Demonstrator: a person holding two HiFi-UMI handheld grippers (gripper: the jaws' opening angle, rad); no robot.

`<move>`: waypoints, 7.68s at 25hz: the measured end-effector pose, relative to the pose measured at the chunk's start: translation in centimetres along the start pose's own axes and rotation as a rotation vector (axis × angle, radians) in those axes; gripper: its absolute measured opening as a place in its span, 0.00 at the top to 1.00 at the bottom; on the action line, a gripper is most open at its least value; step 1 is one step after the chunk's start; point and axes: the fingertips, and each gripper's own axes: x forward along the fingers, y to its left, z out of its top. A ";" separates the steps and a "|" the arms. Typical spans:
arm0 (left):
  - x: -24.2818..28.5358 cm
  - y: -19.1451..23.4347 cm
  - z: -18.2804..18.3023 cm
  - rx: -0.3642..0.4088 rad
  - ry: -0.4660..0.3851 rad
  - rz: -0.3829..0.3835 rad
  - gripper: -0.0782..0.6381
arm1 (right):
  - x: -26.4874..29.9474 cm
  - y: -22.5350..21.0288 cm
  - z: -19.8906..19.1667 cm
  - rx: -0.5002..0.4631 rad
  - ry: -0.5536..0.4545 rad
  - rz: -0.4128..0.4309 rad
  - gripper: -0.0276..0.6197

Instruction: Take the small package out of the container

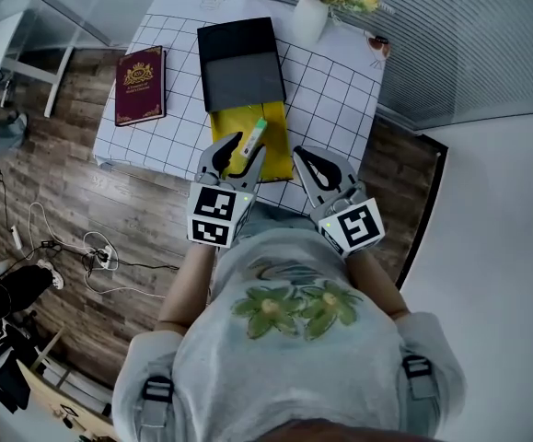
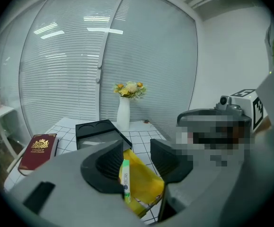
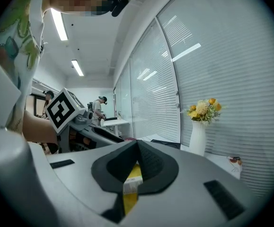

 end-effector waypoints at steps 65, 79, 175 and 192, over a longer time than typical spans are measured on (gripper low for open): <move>10.3 2.8 -13.7 0.030 0.535 0.009 0.61 | 2.2 -5.4 -3.5 0.056 0.073 0.005 0.95; 10.8 3.2 -15.3 0.018 0.577 -0.003 0.61 | 2.3 -5.5 -3.8 0.057 0.083 -0.005 0.95; 10.0 3.3 -12.6 0.072 0.559 0.045 0.76 | 2.2 -5.4 -3.7 0.049 0.084 -0.001 0.95; 8.9 2.8 -10.4 0.081 0.510 0.028 0.76 | 1.9 -4.7 -3.6 0.041 0.087 -0.003 0.95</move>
